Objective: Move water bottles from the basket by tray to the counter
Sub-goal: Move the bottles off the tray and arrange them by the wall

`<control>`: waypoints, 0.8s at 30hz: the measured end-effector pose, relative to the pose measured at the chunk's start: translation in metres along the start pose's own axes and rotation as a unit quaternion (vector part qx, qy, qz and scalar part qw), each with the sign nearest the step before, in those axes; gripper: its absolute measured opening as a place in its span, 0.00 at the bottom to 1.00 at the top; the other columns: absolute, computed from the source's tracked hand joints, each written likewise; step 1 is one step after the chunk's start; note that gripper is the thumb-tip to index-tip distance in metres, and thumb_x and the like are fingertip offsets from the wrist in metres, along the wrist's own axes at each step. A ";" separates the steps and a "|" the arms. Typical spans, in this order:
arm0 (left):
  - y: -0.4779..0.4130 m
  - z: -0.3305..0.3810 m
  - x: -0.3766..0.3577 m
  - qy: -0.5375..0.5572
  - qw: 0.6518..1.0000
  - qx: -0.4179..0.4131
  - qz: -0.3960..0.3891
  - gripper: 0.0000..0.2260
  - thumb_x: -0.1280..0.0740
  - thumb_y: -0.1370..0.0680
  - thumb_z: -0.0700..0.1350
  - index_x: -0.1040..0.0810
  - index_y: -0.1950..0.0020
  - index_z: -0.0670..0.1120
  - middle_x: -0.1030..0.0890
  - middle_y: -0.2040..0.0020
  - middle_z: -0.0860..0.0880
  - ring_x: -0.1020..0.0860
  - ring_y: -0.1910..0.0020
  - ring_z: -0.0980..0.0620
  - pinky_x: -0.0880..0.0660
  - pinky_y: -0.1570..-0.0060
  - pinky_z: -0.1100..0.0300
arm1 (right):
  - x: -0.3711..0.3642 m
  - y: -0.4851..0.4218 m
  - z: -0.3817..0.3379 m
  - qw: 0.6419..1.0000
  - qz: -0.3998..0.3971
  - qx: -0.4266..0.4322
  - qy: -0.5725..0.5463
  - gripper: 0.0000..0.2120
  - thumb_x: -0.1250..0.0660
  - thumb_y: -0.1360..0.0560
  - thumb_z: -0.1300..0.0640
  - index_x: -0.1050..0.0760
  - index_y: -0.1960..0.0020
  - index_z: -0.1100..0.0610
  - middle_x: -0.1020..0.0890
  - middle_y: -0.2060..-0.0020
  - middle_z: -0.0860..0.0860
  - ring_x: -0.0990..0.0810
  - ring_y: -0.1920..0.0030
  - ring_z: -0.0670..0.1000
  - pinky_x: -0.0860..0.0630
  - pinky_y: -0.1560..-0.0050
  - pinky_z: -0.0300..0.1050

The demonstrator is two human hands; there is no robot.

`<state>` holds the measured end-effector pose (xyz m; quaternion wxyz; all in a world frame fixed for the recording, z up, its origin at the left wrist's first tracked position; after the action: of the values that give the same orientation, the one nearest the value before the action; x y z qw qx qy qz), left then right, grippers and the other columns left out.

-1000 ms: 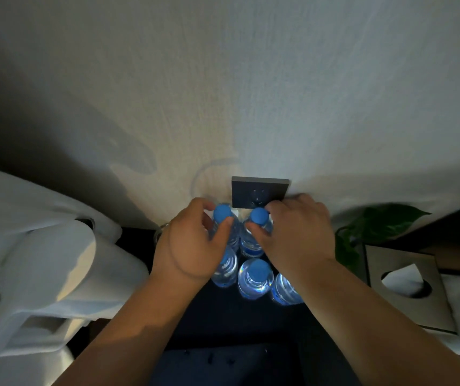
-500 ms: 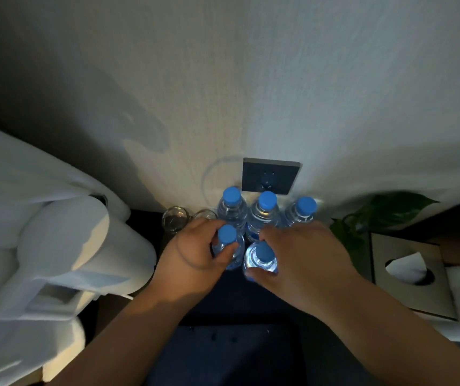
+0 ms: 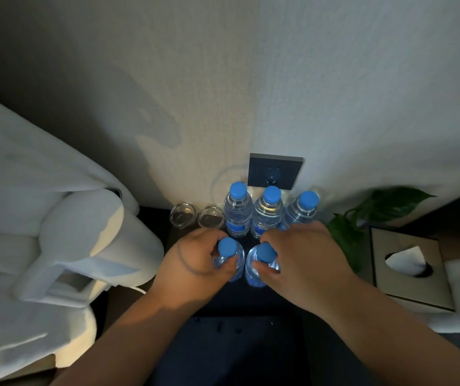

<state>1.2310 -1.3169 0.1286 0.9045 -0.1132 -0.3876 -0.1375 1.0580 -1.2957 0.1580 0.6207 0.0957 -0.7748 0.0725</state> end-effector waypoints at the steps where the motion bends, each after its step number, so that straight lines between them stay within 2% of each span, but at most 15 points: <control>1: 0.000 0.001 0.001 -0.004 1.000 0.002 -0.002 0.05 0.27 0.28 0.51 0.21 0.56 0.54 0.23 0.62 0.57 0.23 0.61 0.54 0.24 0.62 0.56 | 0.002 -0.002 0.002 1.000 0.004 -0.006 -0.006 0.19 0.39 0.27 0.30 0.24 0.52 0.44 0.24 0.68 0.42 0.25 0.64 0.45 0.25 0.50 0.49; 3: -0.003 0.003 0.005 -0.022 1.000 0.012 0.000 0.07 0.29 0.28 0.57 0.21 0.56 0.55 0.22 0.62 0.57 0.23 0.62 0.55 0.24 0.63 0.55 | 0.005 -0.007 0.008 0.999 0.017 -0.025 -0.016 0.24 0.44 0.25 0.26 0.22 0.49 0.44 0.25 0.70 0.41 0.25 0.67 0.42 0.23 0.51 0.48; 6: -0.018 0.007 0.017 -0.059 0.997 0.023 0.040 0.14 0.33 0.26 0.63 0.20 0.52 0.54 0.23 0.62 0.56 0.23 0.62 0.54 0.23 0.61 0.54 | 0.016 -0.024 0.028 0.993 0.071 -0.087 -0.048 0.20 0.42 0.21 0.32 0.23 0.43 0.45 0.22 0.67 0.41 0.23 0.66 0.43 0.23 0.60 0.45; 9: -0.046 0.007 0.022 -0.102 0.990 0.062 0.074 0.18 0.32 0.23 0.61 0.22 0.38 0.54 0.21 0.53 0.54 0.22 0.57 0.52 0.21 0.55 0.53 | 0.018 -0.047 0.043 0.986 0.084 -0.133 -0.059 0.18 0.37 0.19 0.41 0.25 0.35 0.50 0.18 0.59 0.45 0.19 0.58 0.50 0.23 0.59 0.47; 12: -0.071 0.009 0.005 -0.131 0.986 0.094 0.039 0.23 0.32 0.22 0.61 0.27 0.29 0.54 0.20 0.45 0.50 0.20 0.49 0.48 0.21 0.52 0.52 | 0.012 -0.064 0.043 0.987 0.070 -0.145 -0.016 0.18 0.36 0.18 0.42 0.24 0.37 0.54 0.21 0.60 0.49 0.22 0.60 0.52 0.28 0.64 0.46; 14: -0.082 0.012 -0.007 -0.165 0.982 0.094 0.023 0.22 0.33 0.20 0.59 0.28 0.29 0.53 0.20 0.44 0.46 0.20 0.49 0.44 0.24 0.55 0.54 | 0.010 -0.070 0.042 0.987 0.070 -0.144 0.018 0.18 0.36 0.18 0.41 0.23 0.41 0.55 0.25 0.62 0.50 0.26 0.62 0.52 0.34 0.65 0.45; 16: -0.089 0.013 -0.009 -0.182 0.977 0.102 0.041 0.20 0.35 0.18 0.57 0.27 0.29 0.52 0.21 0.43 0.45 0.20 0.48 0.43 0.28 0.57 0.55 | 0.008 -0.072 0.042 0.988 0.067 -0.130 0.049 0.19 0.36 0.19 0.39 0.24 0.42 0.55 0.26 0.64 0.50 0.27 0.63 0.52 0.36 0.66 0.45; 18: -0.093 0.012 -0.010 -0.182 0.975 0.113 0.056 0.17 0.37 0.17 0.56 0.26 0.30 0.52 0.21 0.42 0.45 0.20 0.47 0.43 0.28 0.56 0.55 | 0.005 -0.071 0.044 0.989 0.064 -0.109 0.074 0.20 0.36 0.19 0.37 0.24 0.43 0.54 0.28 0.65 0.49 0.28 0.64 0.53 0.37 0.65 0.45; 21: -0.092 0.013 -0.016 -0.169 0.977 0.115 0.054 0.14 0.37 0.17 0.55 0.24 0.35 0.50 0.19 0.45 0.45 0.20 0.49 0.43 0.26 0.55 0.53 | 0.000 -0.069 0.049 0.990 0.049 -0.089 0.100 0.21 0.37 0.20 0.35 0.24 0.48 0.53 0.31 0.68 0.48 0.28 0.64 0.53 0.37 0.65 0.46; 24: -0.091 0.014 -0.014 -0.185 0.974 0.117 0.066 0.14 0.36 0.18 0.56 0.24 0.40 0.48 0.19 0.49 0.47 0.21 0.53 0.45 0.28 0.59 0.54 | 0.001 -0.069 0.049 0.990 0.062 -0.081 0.098 0.21 0.38 0.21 0.34 0.25 0.50 0.53 0.30 0.67 0.48 0.28 0.64 0.53 0.37 0.64 0.46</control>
<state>1.1814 -1.3955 0.1365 0.8314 -0.0553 -0.5529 -0.0076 1.0278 -1.3741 0.1474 0.6940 -0.0105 -0.7177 0.0564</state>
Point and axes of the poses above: each hand's wrist, its own y-axis away from the middle knuckle, its own x-axis out of the back of the hand, z = x × y, the point moved 8 cm from there along -y, towards the middle knuckle
